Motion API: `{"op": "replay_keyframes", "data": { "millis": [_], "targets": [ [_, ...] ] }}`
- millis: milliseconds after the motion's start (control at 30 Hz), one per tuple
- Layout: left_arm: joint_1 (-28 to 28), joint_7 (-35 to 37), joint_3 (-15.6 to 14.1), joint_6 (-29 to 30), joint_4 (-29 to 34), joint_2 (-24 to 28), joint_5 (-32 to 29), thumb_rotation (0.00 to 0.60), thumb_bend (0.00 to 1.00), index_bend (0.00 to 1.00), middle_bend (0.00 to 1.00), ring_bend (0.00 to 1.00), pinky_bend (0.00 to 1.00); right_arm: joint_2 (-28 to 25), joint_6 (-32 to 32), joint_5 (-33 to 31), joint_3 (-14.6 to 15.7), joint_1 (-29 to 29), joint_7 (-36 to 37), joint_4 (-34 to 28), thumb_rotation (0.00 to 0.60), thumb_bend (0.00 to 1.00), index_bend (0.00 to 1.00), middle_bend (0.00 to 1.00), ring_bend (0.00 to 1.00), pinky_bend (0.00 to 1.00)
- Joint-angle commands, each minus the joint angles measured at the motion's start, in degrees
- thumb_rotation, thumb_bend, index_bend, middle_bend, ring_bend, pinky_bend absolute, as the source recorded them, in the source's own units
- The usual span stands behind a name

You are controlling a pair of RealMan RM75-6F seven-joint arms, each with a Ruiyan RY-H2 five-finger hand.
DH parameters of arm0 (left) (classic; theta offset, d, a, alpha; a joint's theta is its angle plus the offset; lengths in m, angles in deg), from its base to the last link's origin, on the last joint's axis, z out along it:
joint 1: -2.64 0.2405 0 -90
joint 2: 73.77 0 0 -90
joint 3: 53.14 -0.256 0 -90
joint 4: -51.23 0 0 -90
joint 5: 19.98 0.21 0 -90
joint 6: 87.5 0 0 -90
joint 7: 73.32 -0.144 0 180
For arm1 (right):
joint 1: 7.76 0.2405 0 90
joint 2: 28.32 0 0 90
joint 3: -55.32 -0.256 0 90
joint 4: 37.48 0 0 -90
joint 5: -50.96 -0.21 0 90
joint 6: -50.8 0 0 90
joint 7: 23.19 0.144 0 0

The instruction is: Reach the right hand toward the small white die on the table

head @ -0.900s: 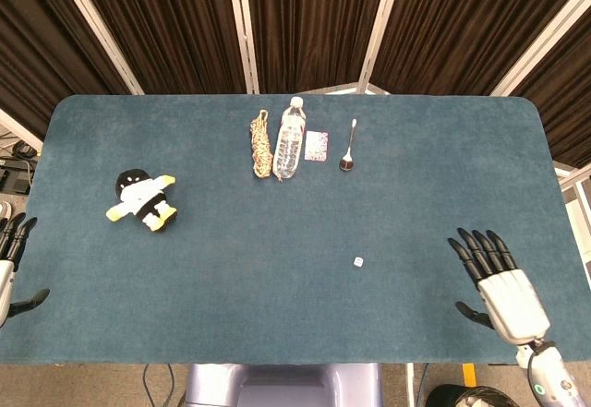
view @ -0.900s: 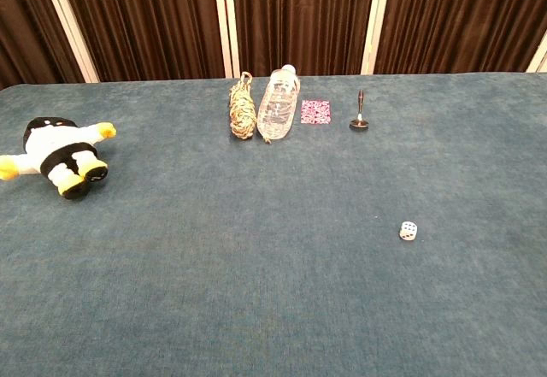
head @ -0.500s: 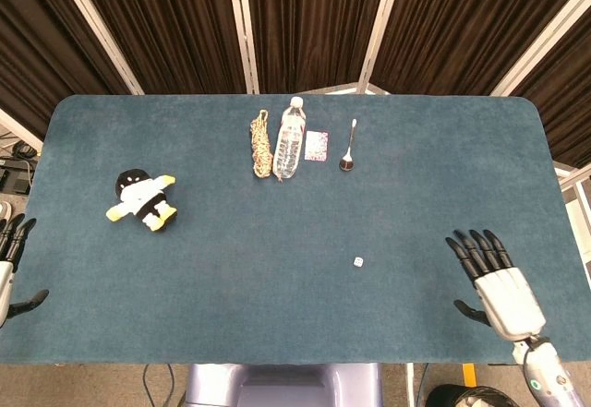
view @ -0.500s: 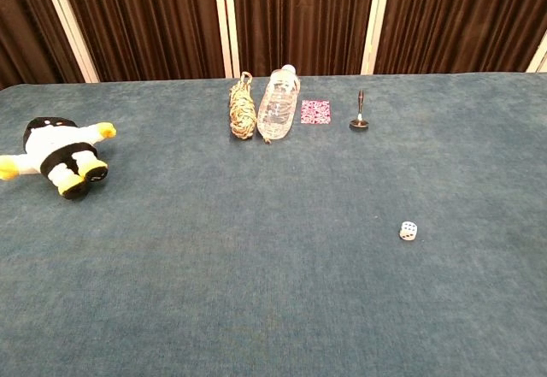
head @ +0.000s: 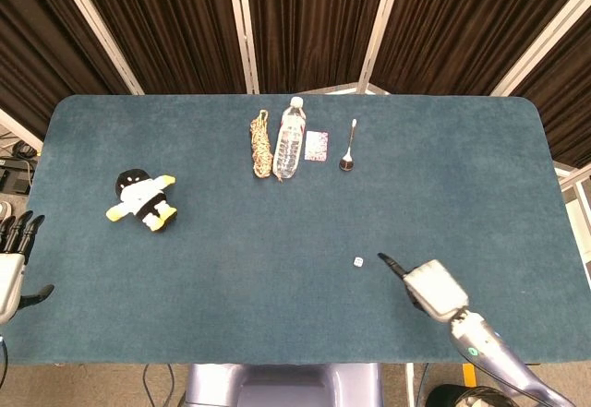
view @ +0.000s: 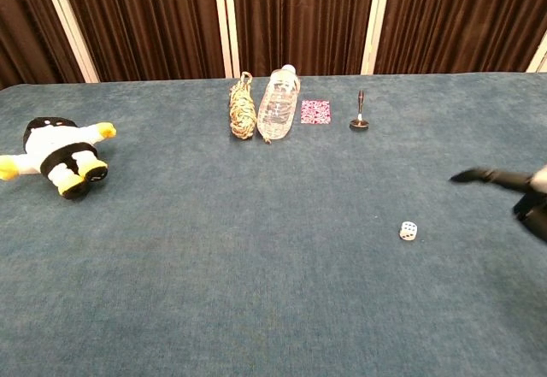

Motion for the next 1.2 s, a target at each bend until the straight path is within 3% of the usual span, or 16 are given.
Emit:
{"op": "replay_keyframes", "data": {
  "millis": [33, 1200],
  "targets": [
    [-0.4, -0.6, 0.2, -0.6, -0.3, -0.4, -0.9, 0.6, 0.0, 0.0, 0.0, 0.0, 0.0, 2.9, -4.6, -3.1, -0.3, 2.5, -3.3, 1.0, 0.6, 0.88, 0.0, 0.7, 0.72, 1.0],
    [-1.1, -1.3, 0.0, -0.8, -0.4, -0.7, -2.0, 0.6, 0.0, 0.0, 0.0, 0.0, 0.0, 7.8, -8.2, -8.9, -0.1, 4.8, -8.6, 4.7, 0.6, 0.88, 0.0, 0.7, 0.72, 1.0]
  ]
}}
